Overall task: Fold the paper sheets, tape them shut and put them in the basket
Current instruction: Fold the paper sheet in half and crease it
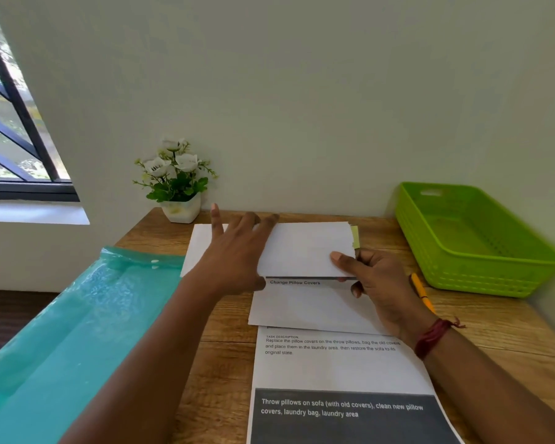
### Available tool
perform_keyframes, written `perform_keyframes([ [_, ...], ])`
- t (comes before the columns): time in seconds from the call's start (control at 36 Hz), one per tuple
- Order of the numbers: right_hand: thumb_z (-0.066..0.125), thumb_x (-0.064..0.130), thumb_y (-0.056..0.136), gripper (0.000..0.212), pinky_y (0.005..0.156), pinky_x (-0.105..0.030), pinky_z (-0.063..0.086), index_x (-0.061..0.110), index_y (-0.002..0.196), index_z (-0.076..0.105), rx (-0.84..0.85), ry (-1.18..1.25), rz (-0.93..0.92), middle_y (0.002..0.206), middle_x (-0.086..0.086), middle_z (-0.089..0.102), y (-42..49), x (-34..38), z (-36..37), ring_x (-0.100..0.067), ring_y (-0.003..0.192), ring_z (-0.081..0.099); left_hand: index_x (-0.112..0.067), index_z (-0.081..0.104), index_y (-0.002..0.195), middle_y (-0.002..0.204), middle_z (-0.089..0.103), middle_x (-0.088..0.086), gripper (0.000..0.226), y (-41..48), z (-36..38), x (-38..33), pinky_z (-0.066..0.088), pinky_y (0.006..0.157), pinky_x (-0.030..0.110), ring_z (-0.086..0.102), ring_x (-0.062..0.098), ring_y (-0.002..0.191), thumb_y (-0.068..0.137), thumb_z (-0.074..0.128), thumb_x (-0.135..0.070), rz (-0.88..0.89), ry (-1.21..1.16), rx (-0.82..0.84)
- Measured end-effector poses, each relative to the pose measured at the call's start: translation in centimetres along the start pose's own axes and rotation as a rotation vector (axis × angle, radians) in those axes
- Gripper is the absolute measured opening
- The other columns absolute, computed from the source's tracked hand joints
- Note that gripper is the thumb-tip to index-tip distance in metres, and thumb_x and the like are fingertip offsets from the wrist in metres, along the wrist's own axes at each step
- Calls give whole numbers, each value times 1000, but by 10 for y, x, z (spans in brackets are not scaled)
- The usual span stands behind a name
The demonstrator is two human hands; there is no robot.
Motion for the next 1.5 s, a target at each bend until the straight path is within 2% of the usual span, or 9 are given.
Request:
perform_keyframes([
  [0.19,76,31,82,19,48,-30,39,18,68,71,-51,-71,-5,76,-8,71,-2,1,-4,-24,71,58,-17,11,154,141,36,5,111,3,11,-27,-8,116,65,30,27,139,69,79,-41,14,-31,71],
  [0.31,74,31,83,25,57,-31,40,17,65,64,-214,-164,-42,63,15,61,-1,4,-25,-9,63,51,-14,13,154,139,41,6,107,0,16,-28,-8,116,65,37,28,135,72,78,-38,-2,-35,104],
  [0.44,66,16,88,23,50,-29,41,15,66,63,-231,-234,-51,73,0,68,1,4,-28,-13,66,62,-19,18,152,136,48,4,99,0,12,-21,-7,116,65,42,28,132,73,78,-28,-28,-31,88],
  [0.75,78,33,79,13,77,-24,48,33,76,66,192,-789,-228,80,16,69,0,11,10,3,80,62,-33,21,148,143,36,2,93,-6,1,34,2,109,77,25,26,142,74,74,-13,-173,-118,127],
  [0.92,53,86,63,66,88,-26,39,46,116,53,422,-1126,-305,106,25,49,-13,-8,32,2,103,46,-33,3,153,152,20,2,113,-14,10,58,-7,111,71,8,27,147,71,75,-6,-222,-171,234],
  [1.08,74,69,64,66,88,-25,43,45,121,51,458,-1051,-224,110,19,49,-8,-15,34,3,103,47,-33,-5,154,152,16,2,121,-14,14,59,-10,113,68,5,27,148,69,76,-4,-213,-180,242],
  [1.19,77,51,74,55,73,-7,33,42,123,52,450,-1066,-236,99,25,44,-5,-12,30,12,92,44,-32,-2,153,146,18,1,118,-10,22,48,-7,114,70,9,27,144,67,75,-5,-145,-183,243],
  [1.36,69,47,84,12,66,-24,42,39,89,63,417,-1061,-189,78,13,57,4,-3,10,-4,75,53,-32,-5,154,148,18,2,118,-6,32,40,-7,114,69,9,27,144,69,75,-12,-113,-184,243],
  [1.5,68,47,86,26,58,-28,38,27,69,64,284,-1063,-187,65,8,60,10,14,-22,-7,64,54,-34,-8,153,146,19,0,122,-4,35,35,-6,113,71,11,26,142,68,77,-12,-90,-136,229],
])
Point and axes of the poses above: each hand's wrist, its own y-axis towards the middle knuckle, its own z-axis out of the palm, x = y × z, the point moved 10 cm from there along y, towards the middle knuckle
